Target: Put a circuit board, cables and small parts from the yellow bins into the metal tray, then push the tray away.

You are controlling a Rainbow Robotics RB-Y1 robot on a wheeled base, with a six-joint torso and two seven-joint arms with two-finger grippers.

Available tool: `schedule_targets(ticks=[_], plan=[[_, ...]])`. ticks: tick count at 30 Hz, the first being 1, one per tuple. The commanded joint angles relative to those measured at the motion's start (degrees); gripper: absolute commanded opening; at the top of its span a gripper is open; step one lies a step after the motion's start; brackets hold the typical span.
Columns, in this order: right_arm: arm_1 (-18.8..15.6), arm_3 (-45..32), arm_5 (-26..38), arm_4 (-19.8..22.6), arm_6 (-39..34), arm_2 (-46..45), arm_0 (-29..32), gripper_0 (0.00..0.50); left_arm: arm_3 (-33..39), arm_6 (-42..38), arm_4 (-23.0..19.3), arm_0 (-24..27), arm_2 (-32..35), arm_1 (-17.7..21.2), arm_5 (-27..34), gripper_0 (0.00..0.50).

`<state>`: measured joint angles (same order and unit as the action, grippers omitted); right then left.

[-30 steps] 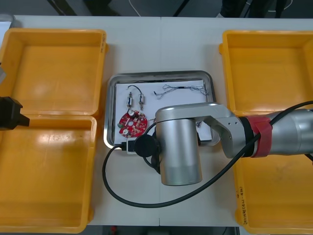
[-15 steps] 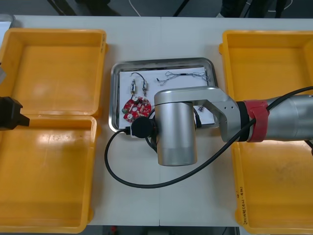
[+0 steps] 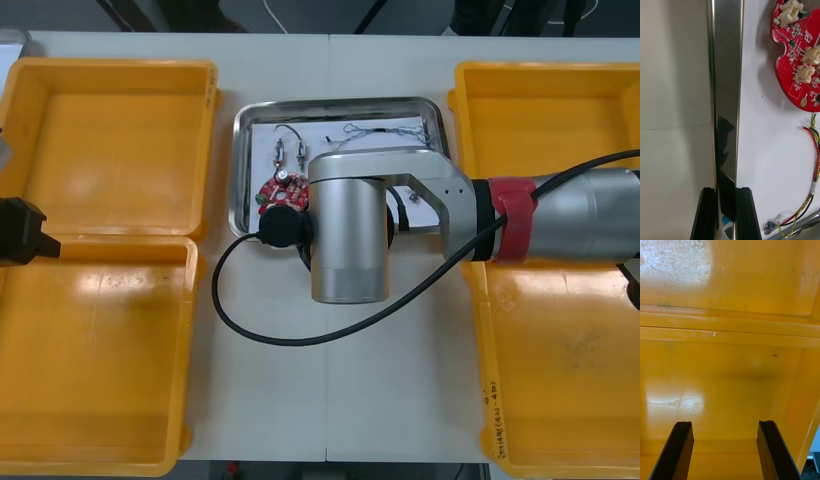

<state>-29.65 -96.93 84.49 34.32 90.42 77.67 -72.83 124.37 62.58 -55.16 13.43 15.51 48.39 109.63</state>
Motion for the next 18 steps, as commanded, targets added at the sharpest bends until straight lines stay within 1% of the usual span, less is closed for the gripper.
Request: schedule_targets(ticks=[1,6,18], plan=[[2.32,2.53,0.06,-0.66,3.27,0.38,-4.16,0.0,1.75,6.06,-0.47,-0.86,1.72,2.77,0.37,0.5],[3.02,3.94,0.06,-0.66,3.98,-0.15,-4.86,0.0,1.75,6.06,-0.47,-0.86,1.72,2.77,0.37,0.5],[5.3,10.27,0.06,-0.57,6.08,-2.17,-6.18,0.0,1.75,6.06,-0.47,-0.86,1.72,2.77,0.37,0.5]])
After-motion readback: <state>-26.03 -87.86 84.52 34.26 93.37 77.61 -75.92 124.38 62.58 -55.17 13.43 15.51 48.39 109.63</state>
